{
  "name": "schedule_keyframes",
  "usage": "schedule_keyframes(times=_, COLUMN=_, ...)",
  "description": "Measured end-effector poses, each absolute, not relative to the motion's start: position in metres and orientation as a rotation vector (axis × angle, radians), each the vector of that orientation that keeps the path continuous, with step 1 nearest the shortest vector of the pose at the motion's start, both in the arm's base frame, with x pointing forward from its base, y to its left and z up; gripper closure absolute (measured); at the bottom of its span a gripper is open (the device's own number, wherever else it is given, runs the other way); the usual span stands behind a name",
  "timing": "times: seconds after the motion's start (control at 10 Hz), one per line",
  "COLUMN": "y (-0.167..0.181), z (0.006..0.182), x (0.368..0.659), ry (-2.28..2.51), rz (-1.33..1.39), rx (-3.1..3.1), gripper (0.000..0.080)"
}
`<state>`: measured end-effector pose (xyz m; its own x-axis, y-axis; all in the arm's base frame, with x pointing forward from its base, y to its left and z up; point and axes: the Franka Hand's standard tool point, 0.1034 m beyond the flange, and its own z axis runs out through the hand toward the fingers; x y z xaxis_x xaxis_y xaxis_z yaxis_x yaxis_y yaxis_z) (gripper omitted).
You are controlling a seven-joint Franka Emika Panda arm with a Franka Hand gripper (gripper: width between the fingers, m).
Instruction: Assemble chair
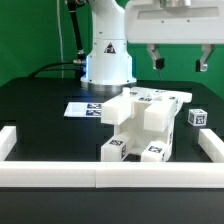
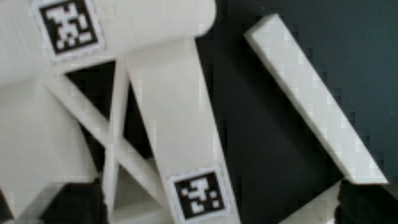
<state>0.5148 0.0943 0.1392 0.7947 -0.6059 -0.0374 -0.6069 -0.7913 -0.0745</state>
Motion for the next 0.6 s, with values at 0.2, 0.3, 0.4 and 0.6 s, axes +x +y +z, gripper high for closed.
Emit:
schedule_keyframes(times=0.2, y=0.095, z=0.139, x=0.515, ry=0.979, rz=0.018, rx=-2.898, gripper=0.0150)
schedule_keyframes(times=0.3, y=0.095, z=0.139, x=0.515, ry=0.979, rz=0.018, rx=-2.898, gripper=0.0150)
schedule_keyframes(times=0.4, y=0.096, z=0.139, x=0.514, ry=0.982, rz=0.015, rx=-2.897, gripper=0.0150)
schedule_keyframes(times=0.6, y=0.118, z=0.133, x=0.489, ry=0.928, rz=0.006, rx=-2.909, gripper=0.0150)
